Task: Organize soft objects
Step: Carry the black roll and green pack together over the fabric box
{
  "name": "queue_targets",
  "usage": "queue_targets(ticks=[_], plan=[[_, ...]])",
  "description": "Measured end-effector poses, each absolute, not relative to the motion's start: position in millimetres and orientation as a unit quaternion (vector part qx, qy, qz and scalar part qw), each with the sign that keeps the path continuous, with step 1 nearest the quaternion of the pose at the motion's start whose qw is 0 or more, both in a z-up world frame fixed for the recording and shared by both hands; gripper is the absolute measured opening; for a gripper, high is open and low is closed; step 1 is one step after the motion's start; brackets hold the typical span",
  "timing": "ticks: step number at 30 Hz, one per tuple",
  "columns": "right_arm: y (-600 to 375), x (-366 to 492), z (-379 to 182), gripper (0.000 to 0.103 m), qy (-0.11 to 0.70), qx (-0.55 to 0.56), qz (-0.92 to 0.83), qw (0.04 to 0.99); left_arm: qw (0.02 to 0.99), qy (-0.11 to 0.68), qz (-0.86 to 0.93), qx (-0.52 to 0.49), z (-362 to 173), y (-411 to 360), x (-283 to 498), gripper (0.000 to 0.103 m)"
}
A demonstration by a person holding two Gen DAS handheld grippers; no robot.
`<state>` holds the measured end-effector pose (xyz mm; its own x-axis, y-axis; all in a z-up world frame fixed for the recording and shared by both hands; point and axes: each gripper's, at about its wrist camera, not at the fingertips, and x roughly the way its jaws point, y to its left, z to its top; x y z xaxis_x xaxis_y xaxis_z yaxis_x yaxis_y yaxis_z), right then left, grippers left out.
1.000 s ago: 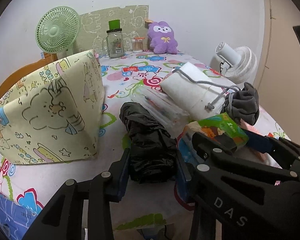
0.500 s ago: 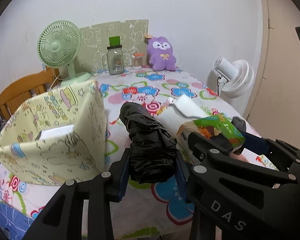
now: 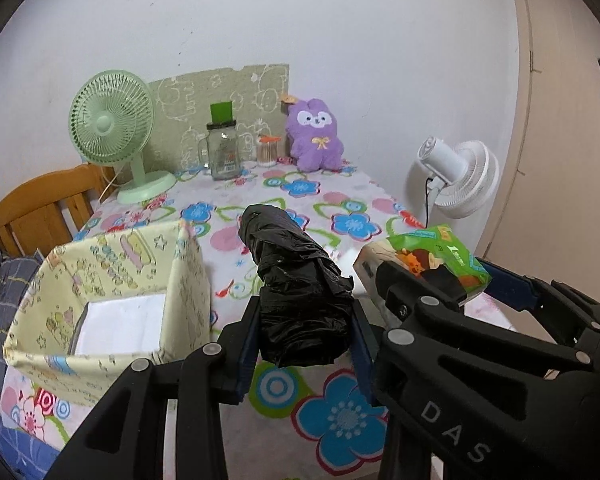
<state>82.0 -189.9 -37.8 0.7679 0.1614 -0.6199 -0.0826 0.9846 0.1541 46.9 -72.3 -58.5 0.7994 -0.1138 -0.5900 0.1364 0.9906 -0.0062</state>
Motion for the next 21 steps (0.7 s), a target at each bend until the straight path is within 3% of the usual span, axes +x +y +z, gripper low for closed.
queue_targets(ticks=[21], plan=[[-181.8,88.5,9.1,0.070,0.299,0.052,0.071,0.950,0.959,0.276,-0.061,0.029,-9.9,-60.8,51.2,0.041]])
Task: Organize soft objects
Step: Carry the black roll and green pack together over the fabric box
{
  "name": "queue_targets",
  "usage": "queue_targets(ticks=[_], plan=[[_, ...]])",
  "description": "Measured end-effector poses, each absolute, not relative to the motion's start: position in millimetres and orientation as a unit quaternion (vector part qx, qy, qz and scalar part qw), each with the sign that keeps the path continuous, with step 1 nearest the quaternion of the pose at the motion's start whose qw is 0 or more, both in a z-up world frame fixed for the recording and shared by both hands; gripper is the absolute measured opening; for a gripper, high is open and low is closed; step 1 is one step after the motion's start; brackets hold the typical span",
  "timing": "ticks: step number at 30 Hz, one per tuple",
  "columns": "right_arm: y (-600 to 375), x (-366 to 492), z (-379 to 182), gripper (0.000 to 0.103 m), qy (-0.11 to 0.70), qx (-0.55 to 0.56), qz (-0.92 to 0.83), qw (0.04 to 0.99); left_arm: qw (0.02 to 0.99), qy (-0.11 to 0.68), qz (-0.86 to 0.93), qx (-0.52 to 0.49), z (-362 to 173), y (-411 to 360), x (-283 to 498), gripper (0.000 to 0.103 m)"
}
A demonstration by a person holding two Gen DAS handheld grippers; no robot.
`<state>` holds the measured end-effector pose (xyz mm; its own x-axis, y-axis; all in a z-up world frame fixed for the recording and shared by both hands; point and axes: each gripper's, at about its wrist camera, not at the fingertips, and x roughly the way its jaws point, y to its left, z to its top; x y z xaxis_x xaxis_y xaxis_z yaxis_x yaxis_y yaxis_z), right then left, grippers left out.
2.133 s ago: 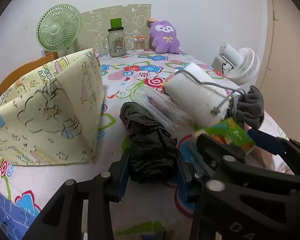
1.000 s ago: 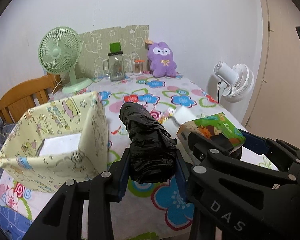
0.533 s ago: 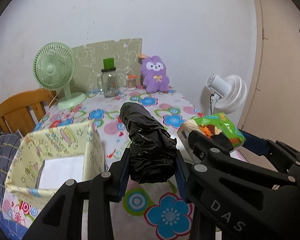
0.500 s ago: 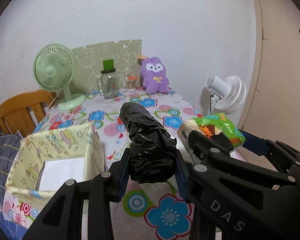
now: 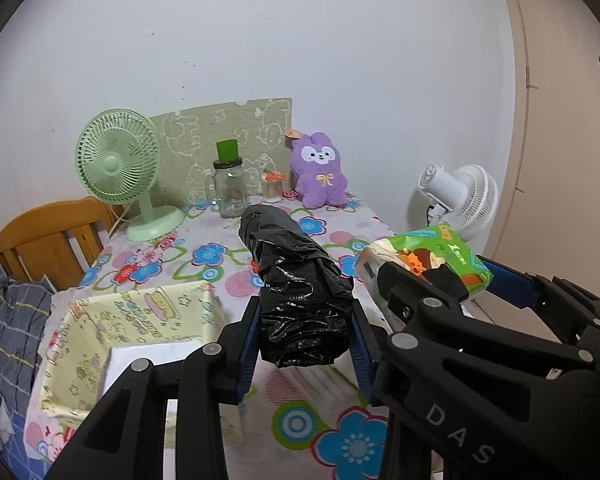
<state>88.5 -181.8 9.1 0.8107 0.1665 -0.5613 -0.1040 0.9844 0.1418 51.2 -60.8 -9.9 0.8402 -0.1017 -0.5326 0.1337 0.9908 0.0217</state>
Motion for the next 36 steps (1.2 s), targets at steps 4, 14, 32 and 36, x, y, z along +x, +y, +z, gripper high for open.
queue_targets(ticks=[4,14,32,36], plan=[[-171.3,91.6,12.5,0.071,0.300,0.052,0.079,0.949,0.959,0.277,-0.053,0.031,-6.5,-47.7,52.7,0.041],[-134.3,99.1,18.5,0.071,0.298,0.042,0.107,0.948,0.961,0.274,-0.024,0.024,-2.1,-13.2,55.4,0.041],[-64.9,118.0,10.8,0.071,0.309,0.023,0.168,0.936,0.956,0.290,0.038,0.012,-11.1,49.7,63.8,0.041],[-50.5,121.3,5.5,0.071,0.315,0.019,0.179,0.932,0.954,0.296,0.048,0.007,-16.5,61.4,66.5,0.041]])
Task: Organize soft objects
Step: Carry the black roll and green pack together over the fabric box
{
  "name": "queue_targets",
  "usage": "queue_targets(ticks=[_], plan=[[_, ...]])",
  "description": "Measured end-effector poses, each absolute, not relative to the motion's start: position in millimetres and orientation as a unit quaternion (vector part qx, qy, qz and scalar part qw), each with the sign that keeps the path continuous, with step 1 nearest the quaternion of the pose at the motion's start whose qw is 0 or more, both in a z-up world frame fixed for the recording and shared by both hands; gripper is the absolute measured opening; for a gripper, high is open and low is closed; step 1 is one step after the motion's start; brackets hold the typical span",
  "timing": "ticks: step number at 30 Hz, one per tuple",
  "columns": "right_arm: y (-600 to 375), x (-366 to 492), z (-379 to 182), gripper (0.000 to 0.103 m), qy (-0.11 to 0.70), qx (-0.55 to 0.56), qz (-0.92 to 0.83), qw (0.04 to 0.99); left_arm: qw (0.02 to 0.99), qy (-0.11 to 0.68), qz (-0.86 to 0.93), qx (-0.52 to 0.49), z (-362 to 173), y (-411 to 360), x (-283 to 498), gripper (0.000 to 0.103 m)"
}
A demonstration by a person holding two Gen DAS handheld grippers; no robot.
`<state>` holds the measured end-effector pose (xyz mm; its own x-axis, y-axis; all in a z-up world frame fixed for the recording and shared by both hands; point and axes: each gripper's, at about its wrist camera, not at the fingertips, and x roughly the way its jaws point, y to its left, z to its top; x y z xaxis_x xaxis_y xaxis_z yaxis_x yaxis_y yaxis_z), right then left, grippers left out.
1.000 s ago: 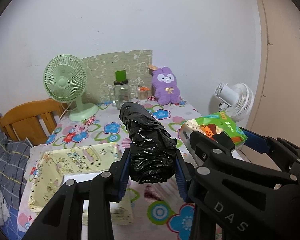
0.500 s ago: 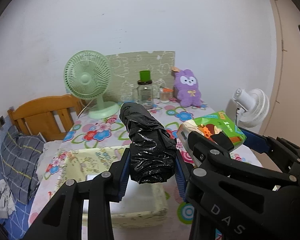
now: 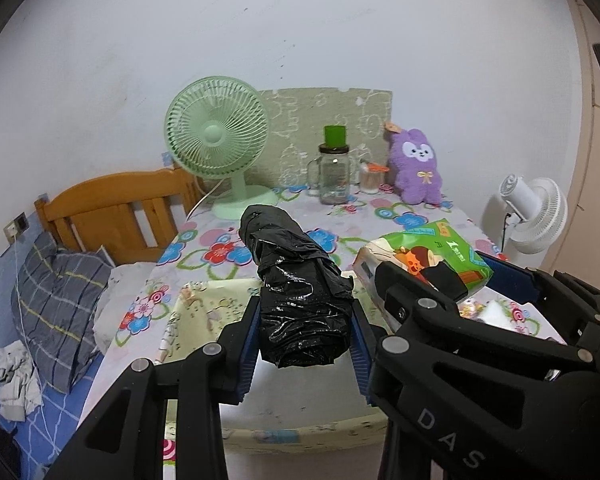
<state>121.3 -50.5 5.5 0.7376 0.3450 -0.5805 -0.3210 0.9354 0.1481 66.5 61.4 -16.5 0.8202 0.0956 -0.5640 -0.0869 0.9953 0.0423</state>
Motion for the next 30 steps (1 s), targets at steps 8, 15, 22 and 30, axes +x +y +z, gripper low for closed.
queue_targets(ticks=[8,15,22,30], plan=[[-18.4,131.0,-9.0,0.071,0.334,0.005,0.200,0.921,0.946,0.316,0.068,-0.001,-32.2,86.9,72.1,0.041],[4.8,140.4,-27.7,0.071,0.361,0.005,0.217,0.907,0.936,0.346,0.065,-0.002,-51.9,101.1,77.7,0.041],[18.4,148.8,-40.7,0.071,0.378,-0.003,0.219,0.899,0.925,0.377,0.054,-0.021,-65.3,112.9,89.2,0.042],[27.2,162.9,-50.1,0.071,0.394,-0.012,0.219,0.892,0.913,0.403,0.053,-0.026,-69.9,120.6,106.3,0.044]])
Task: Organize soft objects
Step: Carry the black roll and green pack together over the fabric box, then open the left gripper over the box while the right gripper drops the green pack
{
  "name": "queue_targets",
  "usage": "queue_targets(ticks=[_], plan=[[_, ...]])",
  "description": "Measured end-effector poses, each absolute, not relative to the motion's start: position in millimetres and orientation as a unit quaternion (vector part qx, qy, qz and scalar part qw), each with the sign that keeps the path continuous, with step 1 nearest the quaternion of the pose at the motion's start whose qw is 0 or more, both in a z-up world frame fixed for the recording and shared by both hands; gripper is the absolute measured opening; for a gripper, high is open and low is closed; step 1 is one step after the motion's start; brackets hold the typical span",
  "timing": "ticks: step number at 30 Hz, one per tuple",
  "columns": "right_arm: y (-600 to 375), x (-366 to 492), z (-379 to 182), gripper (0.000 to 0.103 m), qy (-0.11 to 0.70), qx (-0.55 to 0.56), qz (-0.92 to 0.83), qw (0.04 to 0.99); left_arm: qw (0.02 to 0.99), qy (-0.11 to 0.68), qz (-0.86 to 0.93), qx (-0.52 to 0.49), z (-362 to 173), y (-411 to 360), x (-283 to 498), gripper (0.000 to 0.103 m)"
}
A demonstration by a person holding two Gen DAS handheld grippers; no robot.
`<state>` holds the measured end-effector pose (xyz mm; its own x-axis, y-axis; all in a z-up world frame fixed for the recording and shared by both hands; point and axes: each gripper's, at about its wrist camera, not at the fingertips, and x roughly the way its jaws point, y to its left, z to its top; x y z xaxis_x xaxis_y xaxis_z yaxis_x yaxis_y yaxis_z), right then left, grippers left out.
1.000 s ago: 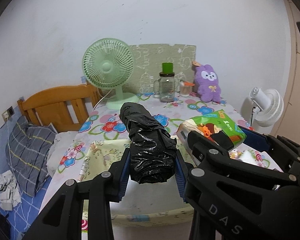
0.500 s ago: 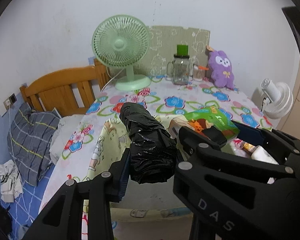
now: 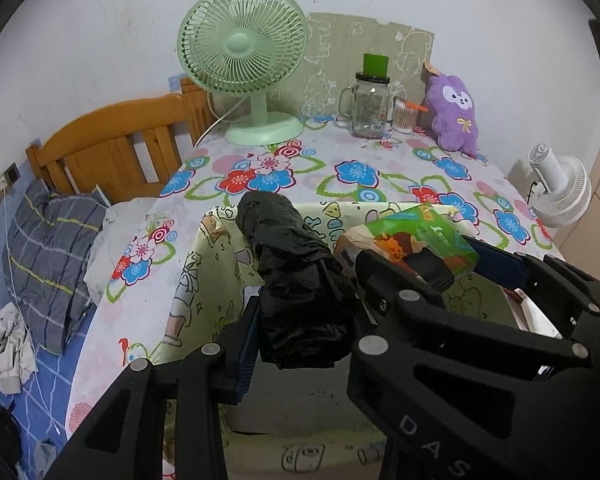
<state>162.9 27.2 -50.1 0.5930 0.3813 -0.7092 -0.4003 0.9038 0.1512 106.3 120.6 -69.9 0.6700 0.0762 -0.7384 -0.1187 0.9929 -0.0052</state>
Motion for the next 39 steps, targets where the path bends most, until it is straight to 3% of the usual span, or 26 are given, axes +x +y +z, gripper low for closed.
queue_targets(ticks=[4,9,12,17,21,39], plan=[[29.9,170.0,-51.6,0.071,0.401,-0.011,0.221,0.889,0.908,0.414,0.051,-0.032,-71.5,122.2,112.2,0.049],[29.6,175.5,-55.8,0.072,0.409,-0.012,0.215,0.887,0.902,0.426,0.062,-0.027,-77.6,121.7,114.8,0.071],[28.1,178.9,-58.3,0.074,0.416,-0.004,0.212,0.884,0.900,0.431,0.065,-0.032,-79.5,124.0,116.3,0.078],[33.6,176.7,-56.6,0.087,0.412,-0.020,0.216,0.885,0.899,0.432,0.061,-0.044,-78.8,126.6,116.3,0.087],[33.3,174.0,-53.8,0.090,0.405,-0.028,0.214,0.888,0.901,0.427,0.056,-0.045,-74.6,123.8,115.1,0.091],[4.1,153.5,-21.3,0.090,0.376,-0.013,0.209,0.902,0.922,0.381,0.062,-0.019,-40.1,94.2,95.0,0.094]])
